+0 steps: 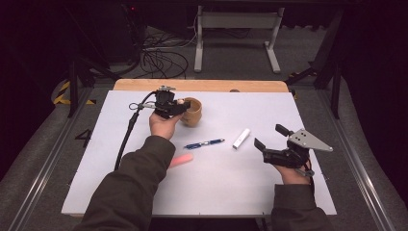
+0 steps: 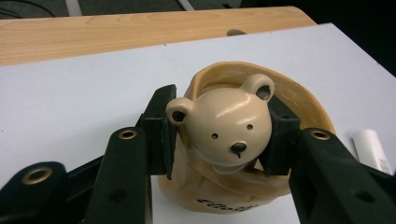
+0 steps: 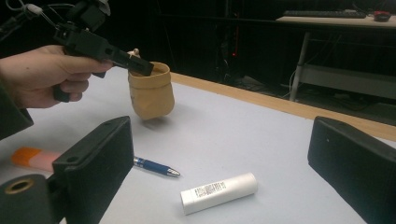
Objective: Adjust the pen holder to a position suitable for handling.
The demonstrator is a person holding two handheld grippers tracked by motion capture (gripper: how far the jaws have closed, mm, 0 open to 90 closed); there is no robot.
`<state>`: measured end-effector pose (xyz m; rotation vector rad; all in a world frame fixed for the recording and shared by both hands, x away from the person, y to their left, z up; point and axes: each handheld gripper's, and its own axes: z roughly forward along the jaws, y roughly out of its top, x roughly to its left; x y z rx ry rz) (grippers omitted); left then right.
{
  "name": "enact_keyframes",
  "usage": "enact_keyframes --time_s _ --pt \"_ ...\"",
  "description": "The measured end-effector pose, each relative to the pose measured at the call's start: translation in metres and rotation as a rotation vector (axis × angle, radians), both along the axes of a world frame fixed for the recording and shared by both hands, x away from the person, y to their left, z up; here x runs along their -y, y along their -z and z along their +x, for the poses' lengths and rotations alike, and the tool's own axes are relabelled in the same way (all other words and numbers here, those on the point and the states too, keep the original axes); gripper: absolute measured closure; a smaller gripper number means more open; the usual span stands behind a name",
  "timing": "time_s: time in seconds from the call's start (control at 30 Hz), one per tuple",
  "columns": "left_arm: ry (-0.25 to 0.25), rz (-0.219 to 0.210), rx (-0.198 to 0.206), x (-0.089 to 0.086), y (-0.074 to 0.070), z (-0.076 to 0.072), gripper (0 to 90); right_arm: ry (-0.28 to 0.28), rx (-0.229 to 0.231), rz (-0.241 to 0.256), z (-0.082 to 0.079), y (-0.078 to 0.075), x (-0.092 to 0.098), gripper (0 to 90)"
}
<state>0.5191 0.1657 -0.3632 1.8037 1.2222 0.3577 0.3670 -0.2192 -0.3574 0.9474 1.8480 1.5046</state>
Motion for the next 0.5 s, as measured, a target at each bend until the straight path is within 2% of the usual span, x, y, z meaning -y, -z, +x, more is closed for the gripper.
enact_keyframes --time_s 0.1,0.27,0.3,0.37,0.5 --pt "0.039 -0.018 -0.001 0.003 -0.003 -0.012 55.5 -0.001 -0.001 0.0 0.0 0.0 -0.001 7.7" --pt "0.085 -0.022 0.012 0.007 -0.009 -0.025 55.7 -0.004 -0.004 -0.002 0.0 0.001 -0.002 7.7" --pt "0.11 -0.037 0.016 0.009 -0.011 -0.033 55.7 -0.007 -0.003 -0.003 0.001 0.001 -0.003 7.7" --pt "0.121 -0.045 0.019 0.01 -0.012 -0.037 55.8 -0.008 -0.003 -0.004 0.001 0.001 -0.004 7.7" --pt "0.172 -0.045 0.02 0.016 -0.012 -0.051 56.1 -0.012 -0.007 -0.004 0.001 0.002 -0.005 7.7"
